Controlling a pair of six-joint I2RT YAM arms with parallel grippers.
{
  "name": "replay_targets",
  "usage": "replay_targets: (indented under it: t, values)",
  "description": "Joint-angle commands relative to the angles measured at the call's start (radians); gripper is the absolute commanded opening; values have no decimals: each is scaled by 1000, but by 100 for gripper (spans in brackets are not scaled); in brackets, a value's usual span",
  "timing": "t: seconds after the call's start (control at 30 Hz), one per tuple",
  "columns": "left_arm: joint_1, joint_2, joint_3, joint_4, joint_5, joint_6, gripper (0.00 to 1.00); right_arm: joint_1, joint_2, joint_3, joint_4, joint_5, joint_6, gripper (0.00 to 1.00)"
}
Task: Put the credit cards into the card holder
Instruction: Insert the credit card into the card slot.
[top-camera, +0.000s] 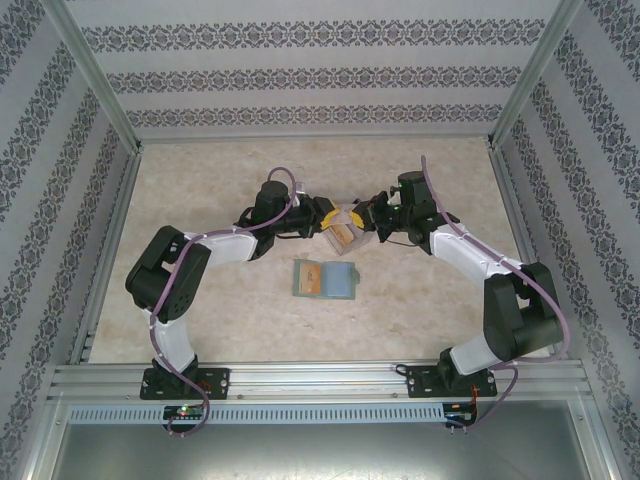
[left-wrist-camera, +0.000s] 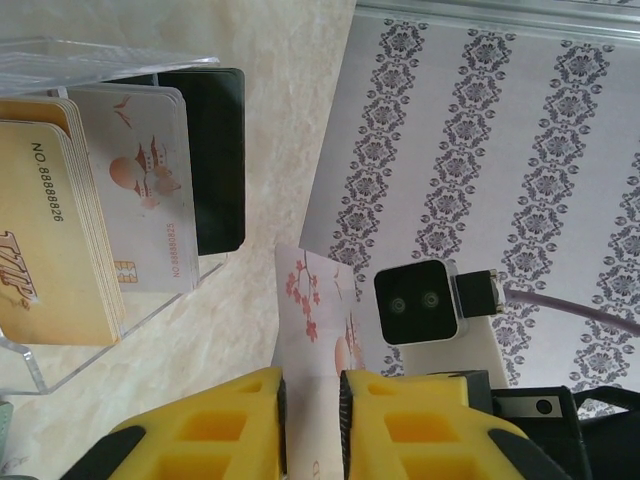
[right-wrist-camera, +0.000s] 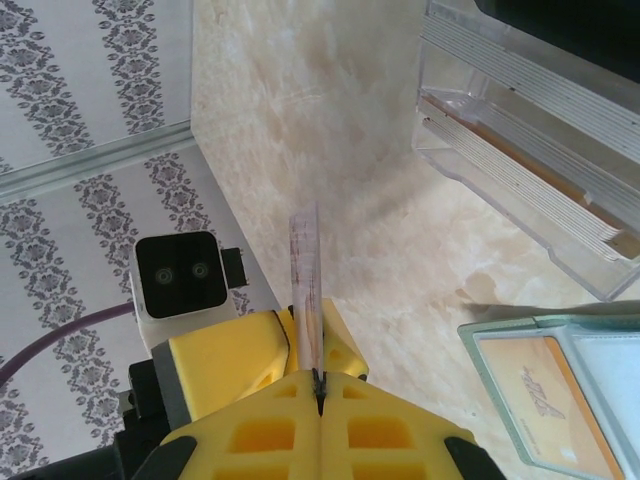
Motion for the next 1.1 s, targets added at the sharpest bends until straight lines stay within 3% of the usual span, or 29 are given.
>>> replay_targets:
  t: [0.0, 0.4, 0.63, 0.73, 0.9, 1.07]
  values:
    - [12, 5, -2, 78, 21, -20, 20, -5, 7, -25, 9, -15, 20, 0]
    - [11, -14, -24, 85, 64, -10, 20, -10, 37, -23, 34, -24, 5, 0]
    - [11, -32, -34, 65, 64, 15, 8, -11, 40, -22, 15, -11, -64, 1]
    - [12, -58, -45, 15, 48, 56, 0, -9, 34, -11, -15, -20, -157, 10]
    - [10, -166, -86, -235, -31, 239, 0, 4, -21, -27, -145, 45, -371, 29]
    - [-1, -287, -142, -519, -165, 432, 0, 75, -31, -22, -296, 120, -519, 29]
